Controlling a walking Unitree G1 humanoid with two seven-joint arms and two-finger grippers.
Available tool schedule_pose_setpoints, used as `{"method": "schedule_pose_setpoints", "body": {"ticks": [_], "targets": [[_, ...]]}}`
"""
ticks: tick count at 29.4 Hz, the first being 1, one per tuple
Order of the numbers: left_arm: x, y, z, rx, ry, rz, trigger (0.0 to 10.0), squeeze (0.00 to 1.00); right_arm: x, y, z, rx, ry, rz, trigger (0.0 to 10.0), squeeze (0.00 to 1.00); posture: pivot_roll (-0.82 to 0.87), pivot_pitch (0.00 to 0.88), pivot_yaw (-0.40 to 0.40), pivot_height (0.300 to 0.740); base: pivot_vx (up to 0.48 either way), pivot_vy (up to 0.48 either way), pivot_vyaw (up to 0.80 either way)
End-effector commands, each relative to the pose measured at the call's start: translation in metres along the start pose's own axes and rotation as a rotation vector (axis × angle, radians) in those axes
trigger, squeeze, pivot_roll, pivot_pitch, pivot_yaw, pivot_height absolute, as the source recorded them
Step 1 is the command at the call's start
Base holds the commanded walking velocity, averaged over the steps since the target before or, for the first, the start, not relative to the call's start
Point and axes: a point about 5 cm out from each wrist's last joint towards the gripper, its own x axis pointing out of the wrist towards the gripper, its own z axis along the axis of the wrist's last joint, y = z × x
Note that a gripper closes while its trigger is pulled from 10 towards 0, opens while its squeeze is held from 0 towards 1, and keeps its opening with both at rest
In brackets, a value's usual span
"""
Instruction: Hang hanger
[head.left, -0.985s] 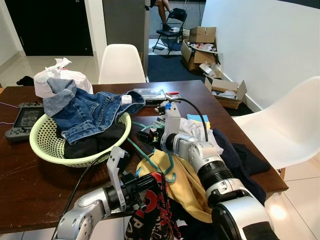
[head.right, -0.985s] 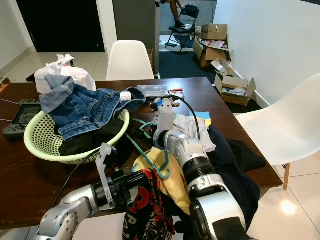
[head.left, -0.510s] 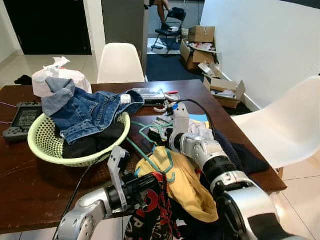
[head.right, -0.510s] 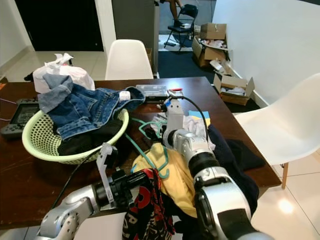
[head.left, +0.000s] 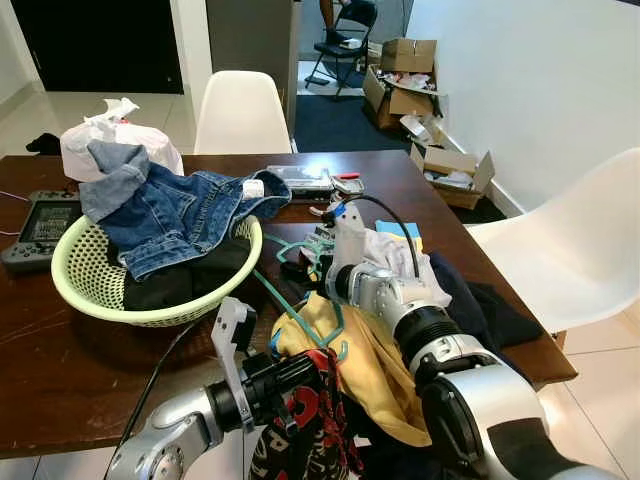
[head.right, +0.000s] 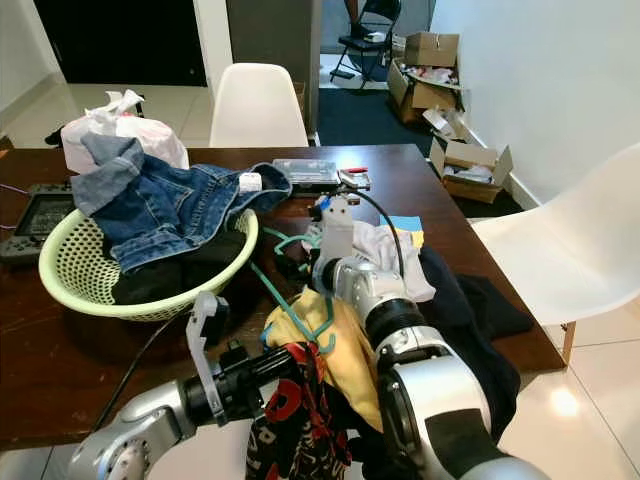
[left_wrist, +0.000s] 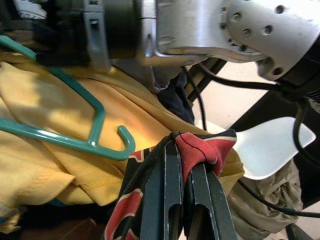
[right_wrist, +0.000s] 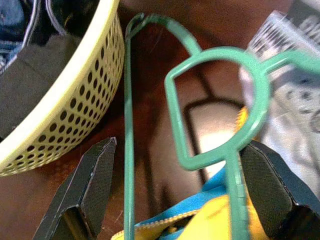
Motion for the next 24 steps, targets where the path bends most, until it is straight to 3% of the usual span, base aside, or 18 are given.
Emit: {"method": "schedule_pose_setpoints", "body": {"ticks": [1, 6, 16, 17, 24], "targets": [[0.002, -0.006, 0.002, -0.008, -0.013, -0.027, 10.0, 0.00, 0.002, 0.004, -0.002, 0.029, 0.022, 0.018, 10.0, 0.00, 0.15, 0.102, -0.107, 0.740, 0.000, 0.000, 0.00], [-0.001, -0.011, 0.003, -0.012, -0.012, -0.021, 10.0, 0.00, 0.005, 0.017, 0.002, 0.143, -0.025, 0.115, 10.0, 0.00, 0.16, 0.115, -0.110, 0.740, 0.000, 0.000, 0.00], [-0.002, -0.014, 0.004, -0.017, -0.010, -0.017, 10.0, 0.00, 0.006, 0.021, 0.008, 0.206, -0.089, 0.163, 10.0, 0.00, 0.17, 0.125, -0.110, 0.740, 0.000, 0.000, 0.00], [-0.002, -0.015, 0.004, -0.019, -0.009, -0.015, 10.0, 0.00, 0.005, 0.021, 0.010, 0.218, -0.109, 0.167, 0.0, 0.00, 0.17, 0.127, -0.109, 0.740, 0.000, 0.000, 0.00], [-0.003, -0.016, 0.004, -0.022, -0.007, -0.013, 10.0, 0.00, 0.005, 0.020, 0.011, 0.208, -0.116, 0.158, 0.0, 0.00, 0.17, 0.127, -0.109, 0.740, 0.000, 0.000, 0.00]]}}
